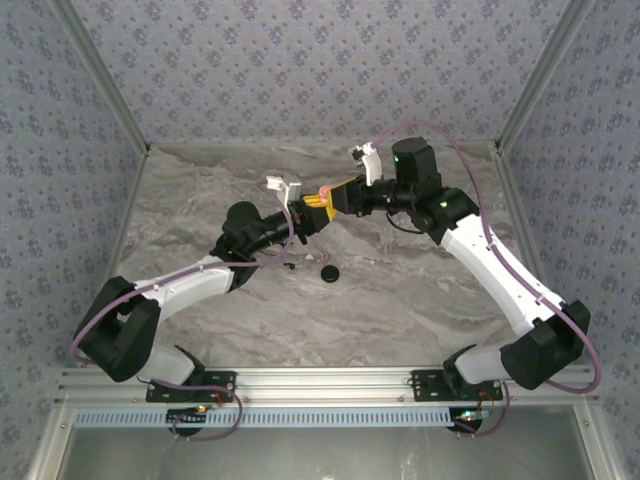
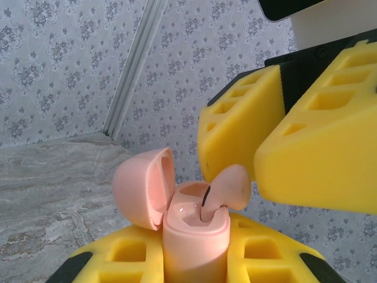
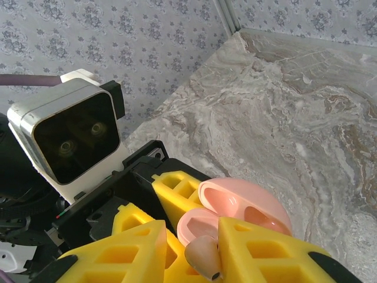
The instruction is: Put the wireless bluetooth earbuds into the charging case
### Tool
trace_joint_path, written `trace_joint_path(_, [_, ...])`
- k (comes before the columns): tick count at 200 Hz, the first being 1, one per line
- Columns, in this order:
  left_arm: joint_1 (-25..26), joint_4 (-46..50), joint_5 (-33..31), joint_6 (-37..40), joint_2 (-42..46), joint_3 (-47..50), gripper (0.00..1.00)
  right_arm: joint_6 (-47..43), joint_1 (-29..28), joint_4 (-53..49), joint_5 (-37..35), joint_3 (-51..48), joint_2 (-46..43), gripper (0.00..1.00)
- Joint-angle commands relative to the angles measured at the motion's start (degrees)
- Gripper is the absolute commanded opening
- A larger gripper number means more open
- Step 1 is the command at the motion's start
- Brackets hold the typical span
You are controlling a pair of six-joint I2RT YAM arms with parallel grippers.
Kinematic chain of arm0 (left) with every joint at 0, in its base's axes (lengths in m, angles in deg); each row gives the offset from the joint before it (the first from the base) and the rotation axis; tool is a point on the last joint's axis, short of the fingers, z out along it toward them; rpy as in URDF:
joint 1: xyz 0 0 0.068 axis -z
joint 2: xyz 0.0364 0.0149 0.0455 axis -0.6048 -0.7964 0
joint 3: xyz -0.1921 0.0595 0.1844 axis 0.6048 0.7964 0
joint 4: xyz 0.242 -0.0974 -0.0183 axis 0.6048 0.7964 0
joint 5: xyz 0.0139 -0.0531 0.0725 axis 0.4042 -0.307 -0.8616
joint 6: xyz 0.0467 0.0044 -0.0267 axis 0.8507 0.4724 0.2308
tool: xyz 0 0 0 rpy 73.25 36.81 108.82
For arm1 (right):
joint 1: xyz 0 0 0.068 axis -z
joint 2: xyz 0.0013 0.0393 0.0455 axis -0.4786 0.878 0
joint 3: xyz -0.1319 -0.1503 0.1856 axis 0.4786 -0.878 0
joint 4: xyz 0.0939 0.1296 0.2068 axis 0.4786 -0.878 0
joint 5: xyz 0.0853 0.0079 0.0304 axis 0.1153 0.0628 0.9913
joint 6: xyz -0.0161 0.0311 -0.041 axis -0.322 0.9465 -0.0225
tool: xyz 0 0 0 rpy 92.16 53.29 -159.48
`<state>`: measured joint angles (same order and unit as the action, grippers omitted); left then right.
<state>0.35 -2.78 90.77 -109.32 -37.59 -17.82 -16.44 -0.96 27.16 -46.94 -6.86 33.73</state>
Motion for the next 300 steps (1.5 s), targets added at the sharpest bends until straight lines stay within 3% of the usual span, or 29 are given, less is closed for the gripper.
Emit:
trace_joint_path(1, [0.09, -1.56, 0.81, 0.29, 0.08, -2.47, 0.07, -0.91, -0.45, -1.18, -0.65, 0.35, -1.42, 0.31])
trace_joint_path(85, [0.16, 3.57, 0.8, 3.6, 0.92, -2.89, 0.07, -1.04, -0.49, -3.64, -3.75, 2.7, -3.4, 0.46])
trace_joint_path(129, [0.13, 5.72, 0.14, 5.5, 2.14, -2.92, 0.07, -2.72, -0.22, -8.17, -10.46, 3.35, -5.11, 0.47])
trace_joint_path(191, [0.06, 4.95, 0.87, 6.44, 3.17, -2.9, 0.07, -2.91, 1.48, -12.25, -11.84, 2.72, -3.74, 0.2])
trace_joint_path(300, [0.28, 3.48, 2.34, 5.83, 3.05, -3.01, 0.07, -1.83, 1.43, -10.06, -5.92, 2.01, -1.76, 0.17])
